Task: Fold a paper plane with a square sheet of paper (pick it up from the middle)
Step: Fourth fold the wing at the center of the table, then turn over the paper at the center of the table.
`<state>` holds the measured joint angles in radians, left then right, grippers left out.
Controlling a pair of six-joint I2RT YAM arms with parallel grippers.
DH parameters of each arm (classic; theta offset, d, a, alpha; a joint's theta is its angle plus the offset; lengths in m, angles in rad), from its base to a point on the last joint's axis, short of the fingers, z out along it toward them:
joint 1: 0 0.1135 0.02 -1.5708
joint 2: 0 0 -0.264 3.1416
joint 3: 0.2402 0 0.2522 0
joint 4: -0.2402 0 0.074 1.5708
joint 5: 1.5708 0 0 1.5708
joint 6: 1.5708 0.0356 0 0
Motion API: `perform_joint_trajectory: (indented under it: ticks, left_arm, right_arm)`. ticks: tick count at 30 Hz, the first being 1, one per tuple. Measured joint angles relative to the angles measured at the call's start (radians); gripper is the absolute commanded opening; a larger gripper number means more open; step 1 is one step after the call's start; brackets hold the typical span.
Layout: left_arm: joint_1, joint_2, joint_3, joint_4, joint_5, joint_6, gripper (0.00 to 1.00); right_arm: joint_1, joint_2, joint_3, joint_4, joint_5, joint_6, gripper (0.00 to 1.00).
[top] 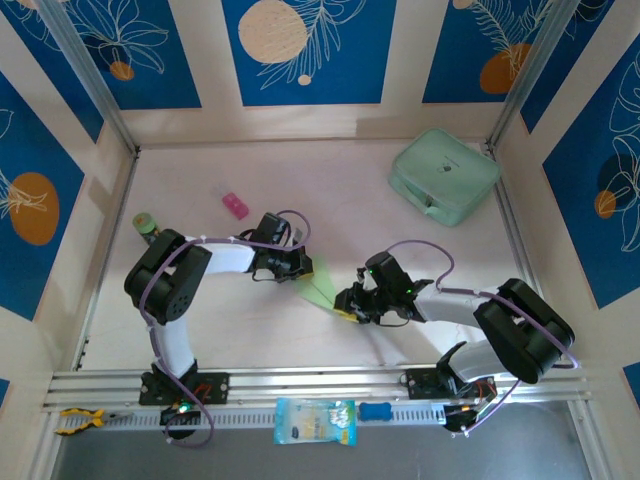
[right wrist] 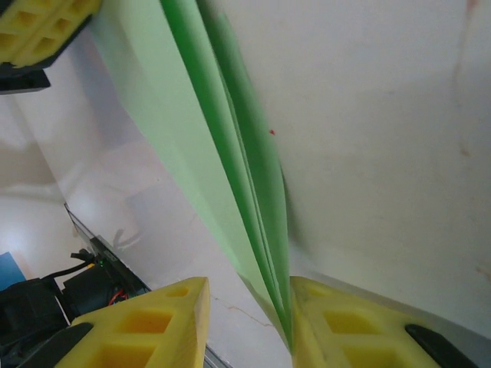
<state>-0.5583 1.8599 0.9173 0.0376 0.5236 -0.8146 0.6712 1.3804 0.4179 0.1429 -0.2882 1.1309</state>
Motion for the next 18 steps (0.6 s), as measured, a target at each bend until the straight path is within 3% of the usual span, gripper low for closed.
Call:
perform_joint_trajectory:
  ticks: [18]
  left_arm:
    - [0.002,0.0,0.0,0.0,0.0,0.0,0.04]
  right_arm:
    - [-0.019,0.038,-0.01,0.081,-0.007,-0.021,0.32]
